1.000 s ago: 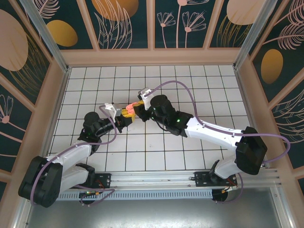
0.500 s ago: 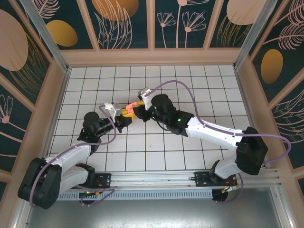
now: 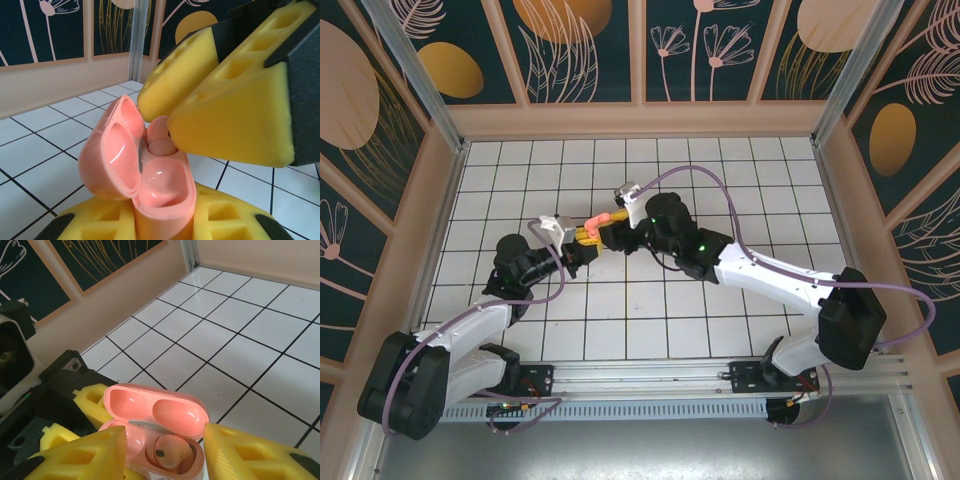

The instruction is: Insert the wireless bluetooth earbuds into the charging case

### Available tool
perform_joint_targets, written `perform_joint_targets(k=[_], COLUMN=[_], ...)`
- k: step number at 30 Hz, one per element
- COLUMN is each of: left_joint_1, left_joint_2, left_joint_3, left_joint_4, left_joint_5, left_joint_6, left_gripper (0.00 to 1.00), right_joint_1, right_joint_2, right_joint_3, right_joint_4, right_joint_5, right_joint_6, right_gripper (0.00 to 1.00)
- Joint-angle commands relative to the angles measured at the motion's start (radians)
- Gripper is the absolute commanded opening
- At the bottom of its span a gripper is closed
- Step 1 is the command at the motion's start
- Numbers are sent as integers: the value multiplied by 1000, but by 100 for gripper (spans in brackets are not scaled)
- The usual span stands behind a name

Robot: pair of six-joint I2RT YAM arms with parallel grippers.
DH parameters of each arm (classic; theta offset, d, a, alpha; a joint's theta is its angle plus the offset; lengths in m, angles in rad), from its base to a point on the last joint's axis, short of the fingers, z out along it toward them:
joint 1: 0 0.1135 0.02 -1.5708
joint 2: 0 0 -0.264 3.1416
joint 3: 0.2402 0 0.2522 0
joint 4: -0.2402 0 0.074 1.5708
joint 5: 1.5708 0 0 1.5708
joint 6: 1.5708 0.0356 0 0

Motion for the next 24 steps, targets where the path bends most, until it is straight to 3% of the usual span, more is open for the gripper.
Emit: perform_joint_targets(k=[1, 7, 13, 17, 24], left_joint_1=[-4, -2, 80, 182, 273], left_joint_2=[7, 57, 154, 201, 185], left_joint_3=[28, 27, 33, 30, 46], left_joint_4=[37, 20, 85, 115, -9], left_joint_5=[-15, -86, -93, -119, -203], left_joint_6=[17, -12, -144, -279, -354], left_gripper=[20, 20, 18, 18, 19], right_joint_1=[-22, -73, -87, -87, -76], right_joint_2=[-57, -115, -111, -31, 257], right_joint_3=[-23, -33, 22, 98, 332], right_joint_4=[65, 81, -65, -217, -482], right_joint_5=[-62, -148, -73, 6, 34], right_joint_6=[33, 115, 156, 172, 195], right_gripper=[46, 47, 47, 47, 45])
